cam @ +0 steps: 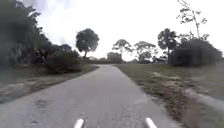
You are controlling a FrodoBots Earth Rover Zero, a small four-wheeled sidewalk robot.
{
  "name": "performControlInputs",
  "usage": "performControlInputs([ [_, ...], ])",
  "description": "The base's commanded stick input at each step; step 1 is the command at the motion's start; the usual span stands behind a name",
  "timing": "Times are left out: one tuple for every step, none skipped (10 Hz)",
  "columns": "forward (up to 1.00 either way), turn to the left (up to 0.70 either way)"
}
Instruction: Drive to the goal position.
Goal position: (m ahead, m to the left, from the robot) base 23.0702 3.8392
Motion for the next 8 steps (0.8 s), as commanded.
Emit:
performControlInputs([
  [0.85, 0.00],
  [0.85, 0.00],
  [0.85, 0.00],
  [0.85, 0.00],
  [0.85, 0.00],
  [0.85, 0.00],
  [0.85, 0.00],
  [0.85, 0.00],
])
